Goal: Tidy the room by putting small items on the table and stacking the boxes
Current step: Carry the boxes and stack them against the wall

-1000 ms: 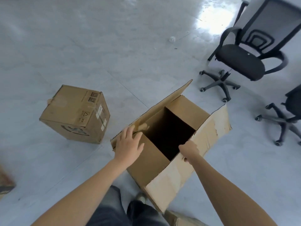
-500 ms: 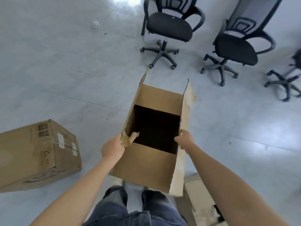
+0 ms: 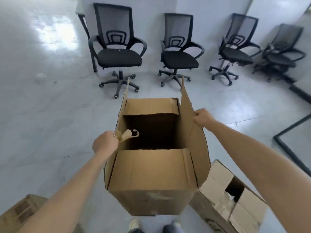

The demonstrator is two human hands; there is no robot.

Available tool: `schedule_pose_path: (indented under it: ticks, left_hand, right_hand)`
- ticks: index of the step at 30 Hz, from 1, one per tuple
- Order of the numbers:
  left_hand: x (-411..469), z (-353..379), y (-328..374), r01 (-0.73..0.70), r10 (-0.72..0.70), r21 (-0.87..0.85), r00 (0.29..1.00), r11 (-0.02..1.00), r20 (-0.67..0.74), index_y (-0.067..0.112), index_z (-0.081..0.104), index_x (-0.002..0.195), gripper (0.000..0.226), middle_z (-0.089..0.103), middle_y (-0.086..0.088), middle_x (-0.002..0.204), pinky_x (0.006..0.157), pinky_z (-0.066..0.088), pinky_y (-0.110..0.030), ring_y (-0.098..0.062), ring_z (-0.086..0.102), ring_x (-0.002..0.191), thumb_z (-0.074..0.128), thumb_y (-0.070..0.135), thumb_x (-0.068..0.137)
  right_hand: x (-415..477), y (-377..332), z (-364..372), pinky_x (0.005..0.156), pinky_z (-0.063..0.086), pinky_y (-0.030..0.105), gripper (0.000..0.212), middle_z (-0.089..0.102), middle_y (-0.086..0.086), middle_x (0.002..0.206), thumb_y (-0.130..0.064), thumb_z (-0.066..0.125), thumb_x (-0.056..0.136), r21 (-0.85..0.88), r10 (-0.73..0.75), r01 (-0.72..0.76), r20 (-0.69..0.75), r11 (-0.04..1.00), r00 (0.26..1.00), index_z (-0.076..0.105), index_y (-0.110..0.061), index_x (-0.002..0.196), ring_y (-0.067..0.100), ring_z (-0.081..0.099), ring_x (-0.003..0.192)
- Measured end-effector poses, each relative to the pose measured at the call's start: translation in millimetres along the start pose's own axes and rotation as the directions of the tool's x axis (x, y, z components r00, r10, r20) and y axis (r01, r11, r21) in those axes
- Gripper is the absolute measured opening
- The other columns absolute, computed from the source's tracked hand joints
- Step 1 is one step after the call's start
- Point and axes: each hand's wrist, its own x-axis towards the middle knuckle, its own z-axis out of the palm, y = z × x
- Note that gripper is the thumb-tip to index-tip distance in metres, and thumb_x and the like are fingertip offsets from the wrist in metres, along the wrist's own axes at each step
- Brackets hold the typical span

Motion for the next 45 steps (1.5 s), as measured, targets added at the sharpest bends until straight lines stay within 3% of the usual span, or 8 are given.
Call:
schedule_pose_path:
  ticks: [4,13,17,20,23,28,37,45]
  left_hand:
    - [15.6,-77.5,59.4,-0.143,0.142,-0.050,0.989,0.988,-0.035,0.006,0.057,0.080,0.020,0.052,-0.008,0.073,0.053,0.030,-0.026,-0.019,0.045,0.061,0.044,0.013,0.093]
    - [-56.4,-165.7,221.8,-0.561,0.558,-0.024,0.826,0.827,-0.074,-0.003,0.065,0.104,0.024,0.063,-0.021,0.111,0.074,0.037,-0.031,-0.036,0.059,0.103,0.055,0.015,0.091]
    - [-142.0,-142.8,291.3,-0.728,0.726,0.044,0.674,0.684,-0.139,0.004,0.060,0.079,0.018,0.059,-0.008,0.075,0.062,0.035,-0.029,-0.026,0.054,0.070,0.050,0.014,0.089]
    - [-209.1,-118.0,328.7,-0.809,0.827,0.170,0.544,0.562,-0.142,0.010,0.062,0.083,0.015,0.049,-0.003,0.068,0.064,0.037,-0.028,-0.025,0.053,0.071,0.049,0.017,0.088]
    - [-265.0,-94.4,357.5,-0.845,0.884,0.258,0.446,0.468,-0.145,0.009,0.063,0.102,0.023,0.056,-0.005,0.083,0.069,0.037,-0.029,-0.027,0.055,0.082,0.046,0.019,0.092]
    - [-337.7,-56.6,402.8,-0.930,0.947,0.183,0.319,0.318,-0.027,0.007,0.064,0.097,0.020,0.063,-0.010,0.098,0.077,0.043,-0.034,-0.032,0.059,0.095,0.051,0.017,0.087]
    - [-456.5,58.4,498.3,-0.988,0.962,-0.135,0.040,0.079,0.270,0.020,0.070,0.094,0.016,0.067,-0.006,0.094,0.070,0.042,-0.028,-0.025,0.059,0.085,0.058,0.028,0.086]
    - [-550.9,174.1,563.4,-0.959,0.887,-0.275,-0.183,-0.067,0.423,0.016,0.063,0.073,0.012,0.065,-0.006,0.085,0.066,0.041,-0.027,-0.027,0.059,0.084,0.056,0.019,0.083]
  right_hand:
    - [-33.9,-14.3,-85.5,0.045,0.023,0.022,0.039,0.030,0.003,0.051,0.006,0.043,0.080,-0.004,-0.020,0.020,-0.180,1.000,0.983,0.031,-0.010,0.047,0.015,0.030,0.047]
    - [-180.9,62.0,-238.2,0.033,0.029,0.013,0.018,0.043,0.006,0.047,0.008,0.049,0.076,0.168,0.135,-0.046,-0.563,0.985,0.816,0.056,0.005,0.060,0.015,0.038,0.041]
    - [-252.3,104.2,-254.2,0.036,0.028,0.017,0.023,0.041,0.004,0.048,0.006,0.049,0.080,0.207,0.210,-0.093,-0.660,0.974,0.721,0.050,-0.002,0.058,0.014,0.037,0.044]
    - [-298.0,134.3,-260.9,0.044,0.024,0.020,0.032,0.035,0.004,0.051,0.004,0.048,0.077,0.217,0.276,-0.172,-0.730,0.961,0.626,0.039,-0.010,0.049,0.016,0.035,0.046]
    - [-351.1,175.0,-268.3,0.044,0.024,0.021,0.031,0.034,0.002,0.050,0.003,0.047,0.075,0.271,0.347,-0.219,-0.765,0.938,0.543,0.037,-0.011,0.050,0.015,0.034,0.045]
    - [-451.6,243.7,-265.1,0.039,0.021,0.023,0.037,0.030,-0.007,0.035,0.005,0.047,0.078,0.365,0.463,-0.302,-0.797,0.881,0.387,0.034,-0.011,0.047,0.013,0.031,0.041]
    - [-612.2,354.6,-236.5,0.050,0.014,0.028,0.041,0.024,0.004,0.049,0.009,0.044,0.072,0.588,0.667,-0.449,-0.745,0.673,0.023,0.025,-0.014,0.044,0.020,0.024,0.048]
    - [-658.9,434.4,-219.6,0.048,0.025,0.025,0.039,0.033,0.003,0.053,0.008,0.042,0.080,0.648,0.759,-0.636,-0.634,0.419,-0.146,0.030,-0.011,0.048,0.018,0.035,0.048]
